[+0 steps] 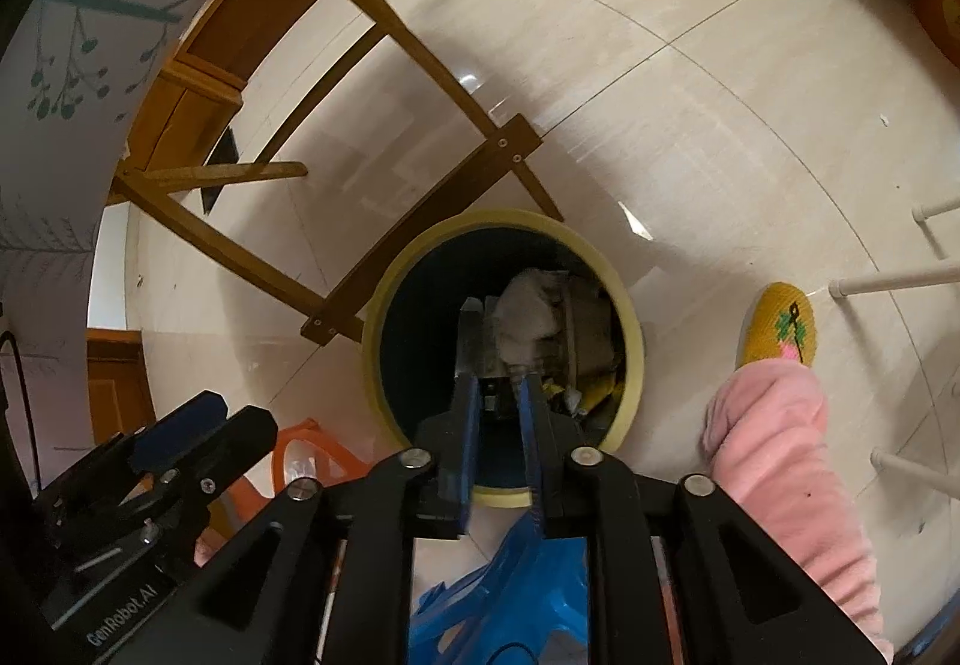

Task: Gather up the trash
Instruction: 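Carry the tissues and pulp tray over the bin and open both tools, then lift both open tools from the bin back toward the table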

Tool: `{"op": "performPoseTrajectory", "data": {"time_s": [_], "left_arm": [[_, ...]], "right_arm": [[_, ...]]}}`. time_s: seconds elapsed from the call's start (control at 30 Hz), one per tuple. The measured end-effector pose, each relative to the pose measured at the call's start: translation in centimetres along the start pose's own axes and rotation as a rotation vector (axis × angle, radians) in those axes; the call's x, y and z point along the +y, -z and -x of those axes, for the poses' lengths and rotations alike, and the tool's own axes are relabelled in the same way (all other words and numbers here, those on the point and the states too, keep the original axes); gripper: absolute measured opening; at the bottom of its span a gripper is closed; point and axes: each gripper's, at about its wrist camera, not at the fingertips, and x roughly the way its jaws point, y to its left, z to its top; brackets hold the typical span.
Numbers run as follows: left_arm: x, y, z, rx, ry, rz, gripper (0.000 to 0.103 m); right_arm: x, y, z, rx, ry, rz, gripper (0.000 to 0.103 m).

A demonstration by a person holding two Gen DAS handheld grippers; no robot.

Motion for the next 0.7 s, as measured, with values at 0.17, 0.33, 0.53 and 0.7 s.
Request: {"op": "performPoseTrajectory", "data": {"time_s": [0.17, 0.33, 0.53, 0.7], "left_arm": [[0.3, 0.5, 0.2, 0.009, -0.017, -0.009, 0.044], [0.2, 1.0, 1.3, 0.004, -0.014, -0.033, 0.044], [0.2, 1.7, 4.4, -0.034, -0.014, -0.045, 0.044], [0.1, 2.2, 8.2, -0.086, -0.008, -0.053, 0.044]], "right_arm": [[1.1, 0.0, -0.2, -0.009, -0.005, 0.028, 0.037], [2.1, 0.2, 0.4, -0.005, 0.000, 0.057, 0.037], [3.2, 1.0, 2.4, -0.020, 0.004, 0.104, 0.037], [4.8, 2.5, 6.1, -0.054, 0.009, 0.150, 0.041]]}}
